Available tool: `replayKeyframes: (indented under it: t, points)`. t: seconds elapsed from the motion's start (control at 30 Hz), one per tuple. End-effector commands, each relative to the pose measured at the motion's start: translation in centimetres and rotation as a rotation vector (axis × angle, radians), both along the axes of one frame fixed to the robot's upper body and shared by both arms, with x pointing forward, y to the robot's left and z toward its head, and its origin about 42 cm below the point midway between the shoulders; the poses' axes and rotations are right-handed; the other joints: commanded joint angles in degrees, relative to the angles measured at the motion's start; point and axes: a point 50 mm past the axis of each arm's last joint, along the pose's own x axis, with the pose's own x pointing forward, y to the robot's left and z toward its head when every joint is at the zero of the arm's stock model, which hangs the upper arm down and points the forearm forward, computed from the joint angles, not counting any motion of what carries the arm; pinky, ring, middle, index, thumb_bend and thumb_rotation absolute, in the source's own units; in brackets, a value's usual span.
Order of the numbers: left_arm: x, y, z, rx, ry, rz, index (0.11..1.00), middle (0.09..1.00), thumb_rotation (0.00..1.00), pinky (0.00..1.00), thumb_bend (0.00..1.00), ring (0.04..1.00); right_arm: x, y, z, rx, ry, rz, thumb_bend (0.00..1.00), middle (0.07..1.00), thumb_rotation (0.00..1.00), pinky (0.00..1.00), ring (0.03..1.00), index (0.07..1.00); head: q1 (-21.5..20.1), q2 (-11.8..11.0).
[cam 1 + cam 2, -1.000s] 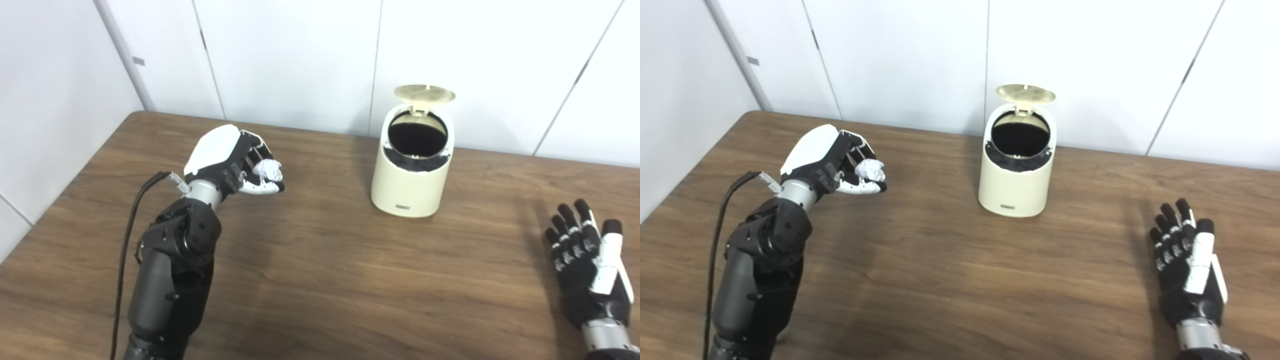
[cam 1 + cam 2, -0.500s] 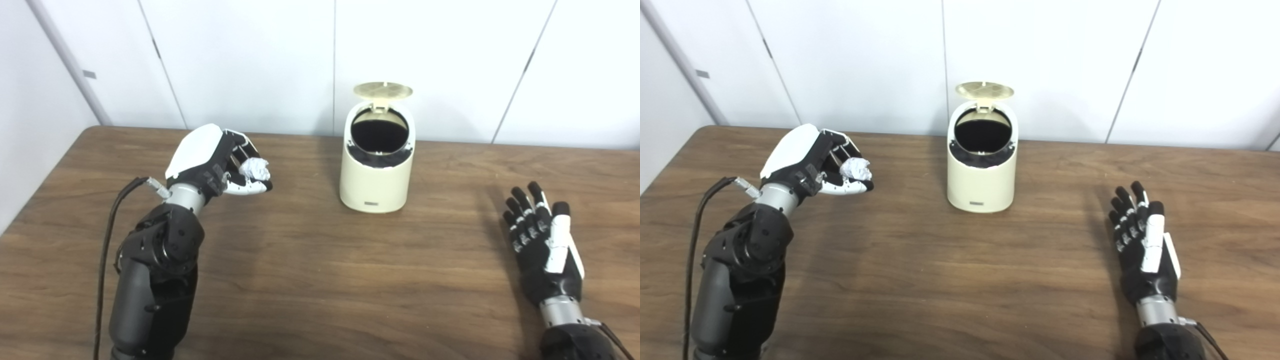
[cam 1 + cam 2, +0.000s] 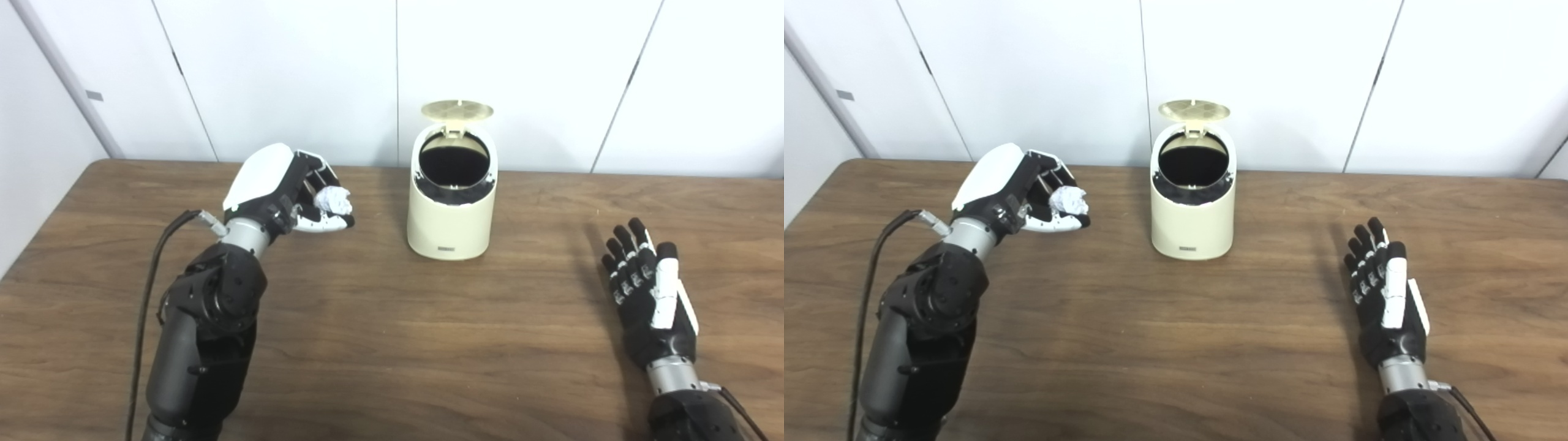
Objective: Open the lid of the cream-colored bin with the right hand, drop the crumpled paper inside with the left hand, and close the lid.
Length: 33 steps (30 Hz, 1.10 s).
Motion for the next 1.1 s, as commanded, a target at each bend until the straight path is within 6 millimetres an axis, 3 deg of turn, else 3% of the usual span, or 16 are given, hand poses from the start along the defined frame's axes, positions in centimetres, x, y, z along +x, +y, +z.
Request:
replayKeyframes:
  t: [0.0, 0.7, 1.07]
  points:
    - [0.7, -0.6, 2.5, 0.002, -0.101, -0.002, 0.462, 0.514, 0.0, 0.53, 0.5, 0.436, -0.4, 0.4, -1.3, 0.0, 0.041, 0.009, 0.51, 0.975, 1.0, 1.0, 0.988, 0.982, 0.04, 0.02]
    - [3.4, -5.0, 3.0, -0.037, -0.179, -0.066, 0.492, 0.482, 0.0, 0.36, 0.47, 0.384, -0.7, 1.3, -2.1, -0.044, 0.049, 0.027, 0.51, 0.979, 1.0, 1.0, 0.979, 0.975, -1.23, -2.62]
    - [4.5, -7.1, 3.7, -0.088, -0.198, -0.095, 0.493, 0.481, 0.0, 0.37, 0.48, 0.4, -0.9, 1.7, -2.6, -0.047, 0.06, 0.02, 0.5, 0.97, 1.0, 1.0, 0.972, 0.968, -1.76, -3.36]
